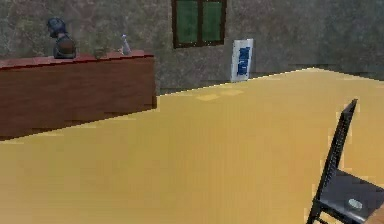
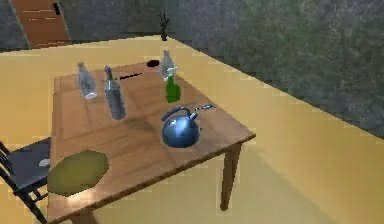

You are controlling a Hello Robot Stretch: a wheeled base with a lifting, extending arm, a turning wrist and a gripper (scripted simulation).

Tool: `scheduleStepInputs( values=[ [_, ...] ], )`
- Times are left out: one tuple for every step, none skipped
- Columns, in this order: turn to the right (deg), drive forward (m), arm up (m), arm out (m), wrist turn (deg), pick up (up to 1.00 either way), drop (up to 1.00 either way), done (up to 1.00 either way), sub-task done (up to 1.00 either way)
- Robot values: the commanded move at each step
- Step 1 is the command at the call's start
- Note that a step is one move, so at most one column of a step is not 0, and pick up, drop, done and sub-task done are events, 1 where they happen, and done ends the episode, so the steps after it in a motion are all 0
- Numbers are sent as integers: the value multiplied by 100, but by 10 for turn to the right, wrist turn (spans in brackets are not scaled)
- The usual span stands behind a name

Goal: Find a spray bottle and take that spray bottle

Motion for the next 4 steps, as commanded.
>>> scheduleStepInputs(
  values=[
    [450,0,0,0,0,0,0,0,0],
    [450,0,0,0,0,0,0,0,0],
    [360,0,0,0,0,0,0,0,0],
    [30,0,0,0,0,0,0,0,0]
  ],
)
